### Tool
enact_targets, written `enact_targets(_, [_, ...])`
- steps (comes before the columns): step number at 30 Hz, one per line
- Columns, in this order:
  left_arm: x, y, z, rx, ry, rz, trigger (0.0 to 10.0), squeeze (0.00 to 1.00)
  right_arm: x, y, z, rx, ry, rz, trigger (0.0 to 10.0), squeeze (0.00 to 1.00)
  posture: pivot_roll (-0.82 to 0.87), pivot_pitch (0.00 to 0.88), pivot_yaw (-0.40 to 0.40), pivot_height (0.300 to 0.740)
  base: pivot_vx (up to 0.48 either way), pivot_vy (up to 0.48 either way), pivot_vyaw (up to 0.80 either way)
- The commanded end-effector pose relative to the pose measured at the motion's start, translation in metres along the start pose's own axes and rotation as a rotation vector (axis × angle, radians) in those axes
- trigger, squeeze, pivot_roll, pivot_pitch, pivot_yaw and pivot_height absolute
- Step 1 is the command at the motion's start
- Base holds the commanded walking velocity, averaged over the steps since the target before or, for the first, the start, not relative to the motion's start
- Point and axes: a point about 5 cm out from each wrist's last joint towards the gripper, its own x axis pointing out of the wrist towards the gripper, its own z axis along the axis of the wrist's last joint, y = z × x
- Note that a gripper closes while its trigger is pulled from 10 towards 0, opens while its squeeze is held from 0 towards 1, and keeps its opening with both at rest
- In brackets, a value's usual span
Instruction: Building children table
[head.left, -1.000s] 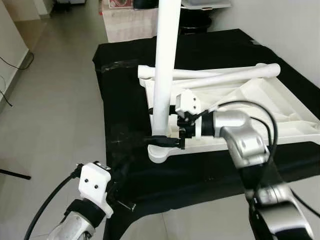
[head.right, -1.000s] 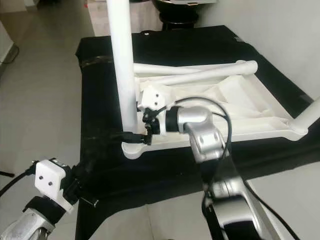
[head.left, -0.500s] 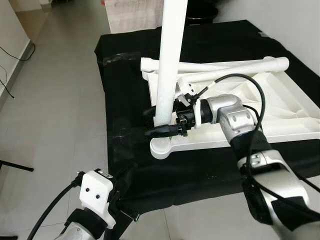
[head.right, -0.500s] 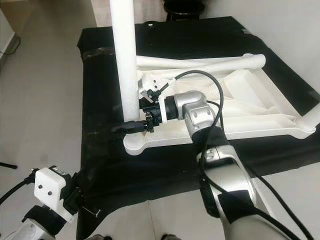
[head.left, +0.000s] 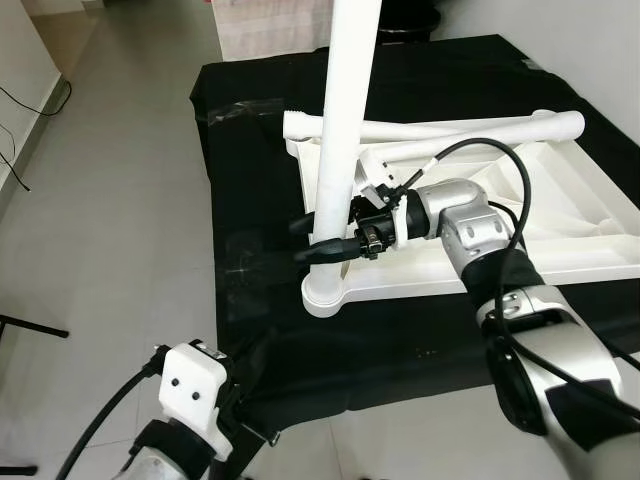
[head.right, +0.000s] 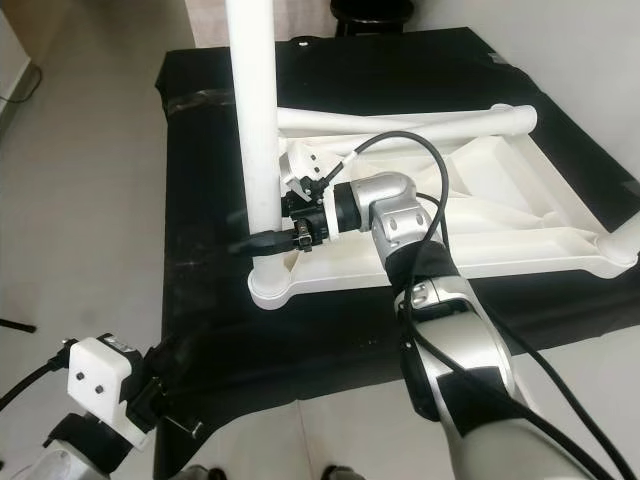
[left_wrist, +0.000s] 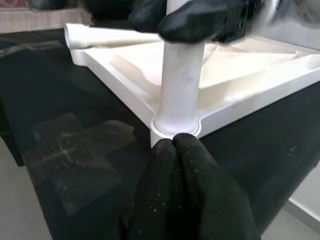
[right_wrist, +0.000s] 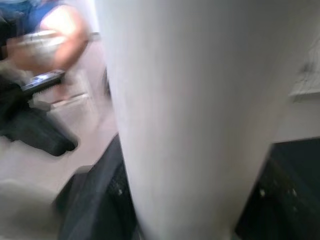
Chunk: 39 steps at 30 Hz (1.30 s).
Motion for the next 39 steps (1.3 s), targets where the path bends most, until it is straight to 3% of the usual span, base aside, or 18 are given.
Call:
enact_targets(1, [-0.001, 0.001, -0.004, -0.007, 0.021, -0.003, 10.0, 0.00, 0.002, 0.010, -0.011, 0.071, -0.064, -0.288, 0.0, 0.00, 0.06, 0.194, -0.039, 0.740, 0.000, 0.000, 0.00])
enact_targets(2, [-0.001, 0.001, -0.004, -0.007, 0.021, -0.003, 10.0, 0.00, 0.002, 0.010, -0.011, 0.071, -0.064, -0.288, 0.0, 0.00, 0.06, 0.194, -0.039, 0.740, 0.000, 0.000, 0.00])
enact_targets(3, [0.000, 0.002, -0.004, -0.006, 0.020, -0.004, 10.0, 0.00, 0.007, 0.020, -0.017, 0.104, -0.092, -0.417, 0.0, 0.00, 0.06, 0.193, -0.037, 0.740, 0.000, 0.000, 0.00])
enact_targets(4, [0.000, 0.002, -0.004, -0.006, 0.020, -0.004, 10.0, 0.00, 0.007, 0.020, -0.017, 0.104, -0.092, -0.417, 0.0, 0.00, 0.06, 0.193, -0.037, 0.740, 0.000, 0.000, 0.00])
enact_targets(6, [0.001, 0.006, -0.004, -0.001, 0.018, -0.003, 10.0, 0.00, 0.021, 0.066, -0.050, 0.100, 0.081, -0.832, 0.0, 0.00, 0.04, 0.190, -0.012, 0.740, 0.000, 0.000, 0.00])
enact_targets(7, [0.001, 0.006, -0.004, -0.001, 0.018, -0.003, 10.0, 0.00, 0.021, 0.066, -0.050, 0.100, 0.081, -0.832, 0.0, 0.00, 0.04, 0.190, -0.012, 0.740, 0.000, 0.000, 0.00])
enact_targets(8, [0.003, 0.008, -0.004, 0.001, 0.018, -0.003, 10.0, 0.00, 0.027, 0.080, -0.054, 0.095, 0.104, -0.906, 0.0, 0.00, 0.04, 0.184, -0.002, 0.740, 0.000, 0.000, 0.00])
enact_targets(10, [0.003, 0.008, -0.004, 0.001, 0.018, -0.003, 10.0, 0.00, 0.027, 0.080, -0.054, 0.095, 0.104, -0.906, 0.0, 0.00, 0.04, 0.184, -0.002, 0.740, 0.000, 0.000, 0.00])
enact_targets(11, [0.004, 0.010, -0.006, 0.004, 0.020, -0.006, 10.0, 0.00, 0.035, 0.083, -0.054, 0.076, 0.105, -0.894, 0.0, 0.00, 0.02, 0.164, 0.006, 0.740, 0.000, 0.000, 0.00])
enact_targets(14, [0.009, 0.014, -0.009, 0.006, 0.022, -0.010, 10.0, 0.00, 0.045, 0.072, -0.053, 0.058, 0.079, -0.823, 0.0, 0.00, 0.05, 0.131, -0.006, 0.740, 0.000, 0.000, 0.00])
enact_targets(20, [0.011, 0.019, -0.010, 0.025, 0.013, 0.024, 10.0, 0.00, 0.050, 0.071, -0.047, 0.070, 0.090, -0.787, 0.4, 0.00, 0.04, 0.123, 0.000, 0.740, 0.000, 0.000, 0.00])
enact_targets(21, [0.012, 0.020, -0.010, 0.026, 0.011, 0.028, 10.0, 0.00, 0.049, 0.072, -0.043, 0.076, 0.100, -0.769, 10.0, 0.00, 0.04, 0.124, 0.000, 0.740, 0.000, 0.000, 0.00])
enact_targets(22, [0.012, 0.020, -0.010, 0.025, 0.011, 0.026, 10.0, 0.00, 0.048, 0.070, -0.039, 0.079, 0.102, -0.749, 10.0, 0.00, 0.04, 0.123, -0.001, 0.740, 0.000, 0.000, 0.00])
enact_targets(23, [0.013, 0.020, -0.010, 0.021, 0.011, 0.020, 10.0, 0.00, 0.046, 0.067, -0.033, 0.075, 0.097, -0.724, 10.0, 0.32, 0.03, 0.125, -0.002, 0.740, 0.000, 0.000, 0.00])
enact_targets(25, [0.013, 0.020, -0.010, 0.021, 0.011, 0.020, 10.0, 0.00, 0.046, 0.067, -0.033, 0.075, 0.097, -0.724, 10.0, 0.32, 0.03, 0.125, -0.002, 0.740, 0.000, 0.000, 0.00])
enact_targets(26, [0.013, 0.019, -0.010, 0.018, 0.011, 0.015, 10.0, 0.00, 0.044, 0.062, -0.026, 0.094, 0.057, -0.696, 10.0, 1.00, 0.04, 0.125, -0.006, 0.740, 0.000, 0.000, 0.00])
enact_targets(32, [0.012, 0.018, -0.009, 0.018, 0.010, 0.018, 10.0, 0.00, 0.035, 0.049, -0.011, 0.116, -0.046, -0.621, 10.0, 1.00, 0.07, 0.129, -0.017, 0.740, 0.000, 0.000, 0.00])
enact_targets(39, [0.011, 0.019, -0.011, 0.040, 0.029, 0.028, 10.0, 0.00, 0.021, 0.054, -0.020, 0.129, -0.047, -0.598, 10.0, 1.00, 0.06, 0.119, -0.017, 0.740, 0.000, 0.000, 0.00])
